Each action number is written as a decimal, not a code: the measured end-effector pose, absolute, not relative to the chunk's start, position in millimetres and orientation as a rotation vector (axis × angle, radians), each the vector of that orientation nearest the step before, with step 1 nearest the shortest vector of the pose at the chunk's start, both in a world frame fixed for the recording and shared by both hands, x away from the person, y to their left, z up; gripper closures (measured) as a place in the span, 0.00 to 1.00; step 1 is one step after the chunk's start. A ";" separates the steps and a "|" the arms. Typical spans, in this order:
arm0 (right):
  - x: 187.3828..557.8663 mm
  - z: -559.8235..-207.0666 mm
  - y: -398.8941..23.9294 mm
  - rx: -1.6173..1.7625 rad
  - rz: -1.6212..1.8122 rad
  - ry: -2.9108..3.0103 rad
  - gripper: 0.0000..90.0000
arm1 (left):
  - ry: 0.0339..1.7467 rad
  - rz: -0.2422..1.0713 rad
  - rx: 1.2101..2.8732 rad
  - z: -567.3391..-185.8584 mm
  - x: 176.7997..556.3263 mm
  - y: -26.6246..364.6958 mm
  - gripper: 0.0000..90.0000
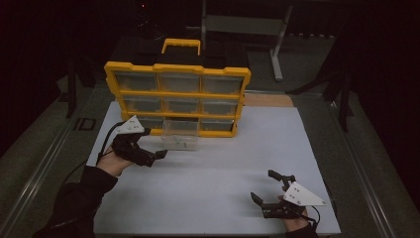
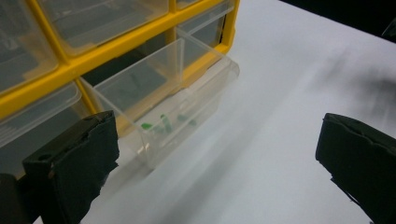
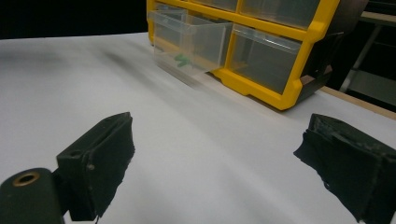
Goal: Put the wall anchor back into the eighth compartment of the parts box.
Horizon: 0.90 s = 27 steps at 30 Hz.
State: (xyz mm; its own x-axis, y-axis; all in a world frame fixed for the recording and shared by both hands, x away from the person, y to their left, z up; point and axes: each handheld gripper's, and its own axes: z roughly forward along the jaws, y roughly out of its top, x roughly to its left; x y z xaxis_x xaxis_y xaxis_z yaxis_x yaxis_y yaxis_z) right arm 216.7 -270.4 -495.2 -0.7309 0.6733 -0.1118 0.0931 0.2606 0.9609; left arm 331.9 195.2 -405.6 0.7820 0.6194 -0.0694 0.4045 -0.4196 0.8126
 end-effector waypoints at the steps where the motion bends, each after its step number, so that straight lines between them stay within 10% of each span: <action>1: 216.7 -495.2 -270.4 0.692 1.492 2.026 0.10 | 0.760 0.299 2.066 -406.4 330.2 195.9 0.00; 27: 216.4 -495.2 -270.5 0.694 1.491 2.027 0.10 | 0.771 0.249 1.956 -457.8 278.8 221.2 0.00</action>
